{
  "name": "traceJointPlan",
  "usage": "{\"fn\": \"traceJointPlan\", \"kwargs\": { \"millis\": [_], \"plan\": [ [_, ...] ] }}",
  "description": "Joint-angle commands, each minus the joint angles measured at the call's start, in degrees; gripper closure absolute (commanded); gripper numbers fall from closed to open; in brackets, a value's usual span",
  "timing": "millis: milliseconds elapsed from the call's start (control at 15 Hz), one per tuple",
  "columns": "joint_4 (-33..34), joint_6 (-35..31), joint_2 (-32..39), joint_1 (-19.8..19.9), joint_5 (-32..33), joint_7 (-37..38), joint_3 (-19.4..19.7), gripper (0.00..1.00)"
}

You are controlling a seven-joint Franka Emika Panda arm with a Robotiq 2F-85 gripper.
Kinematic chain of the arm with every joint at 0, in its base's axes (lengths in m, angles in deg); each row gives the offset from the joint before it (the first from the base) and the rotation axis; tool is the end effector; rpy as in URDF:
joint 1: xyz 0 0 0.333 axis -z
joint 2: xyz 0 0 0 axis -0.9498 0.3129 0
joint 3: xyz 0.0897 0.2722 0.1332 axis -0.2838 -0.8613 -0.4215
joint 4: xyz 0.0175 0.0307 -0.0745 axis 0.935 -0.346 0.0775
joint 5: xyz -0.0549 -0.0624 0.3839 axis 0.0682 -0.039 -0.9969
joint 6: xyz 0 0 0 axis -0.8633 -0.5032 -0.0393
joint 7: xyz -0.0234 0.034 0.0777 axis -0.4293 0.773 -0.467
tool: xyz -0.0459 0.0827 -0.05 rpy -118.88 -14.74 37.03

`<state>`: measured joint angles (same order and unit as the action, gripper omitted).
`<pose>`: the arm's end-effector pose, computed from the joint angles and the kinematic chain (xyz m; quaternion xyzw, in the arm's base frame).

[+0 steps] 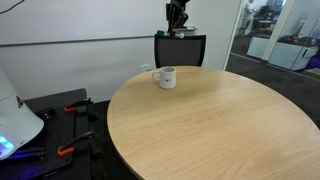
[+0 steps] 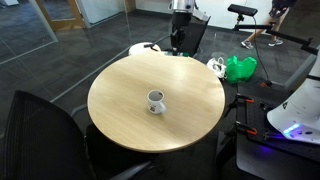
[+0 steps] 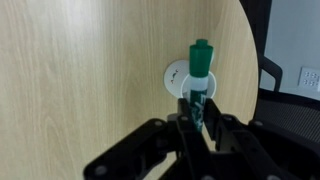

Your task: Put the marker in the mug cup

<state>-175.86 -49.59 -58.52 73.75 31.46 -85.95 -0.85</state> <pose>0.5791 -0.0411 0.4211 -0.9886 0.0395 0.0010 0.1450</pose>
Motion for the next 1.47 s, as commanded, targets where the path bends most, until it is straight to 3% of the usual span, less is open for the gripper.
{"fn": "traceJointPlan", "kwargs": {
  "millis": [0, 267, 333, 467, 867, 1400],
  "plan": [
    [0.42, 0.2, 0.11, 0.8, 1.94, 0.09, -0.77, 0.8],
    [1.03, 0.26, 0.33, 0.79, 3.57, 0.1, -0.77, 0.8],
    [1.06, 0.27, 0.36, 0.79, 3.58, 0.1, -0.77, 0.95],
    [1.68, 1.15, 0.8, 1.23, 2.25, -2.91, -0.82, 0.95],
    [2.56, 2.28, 1.91, 3.83, -6.77, -22.34, -1.03, 0.95],
    [5.24, 8.99, 5.61, 6.55, -17.64, -48.82, -1.66, 0.95]
  ]
}}
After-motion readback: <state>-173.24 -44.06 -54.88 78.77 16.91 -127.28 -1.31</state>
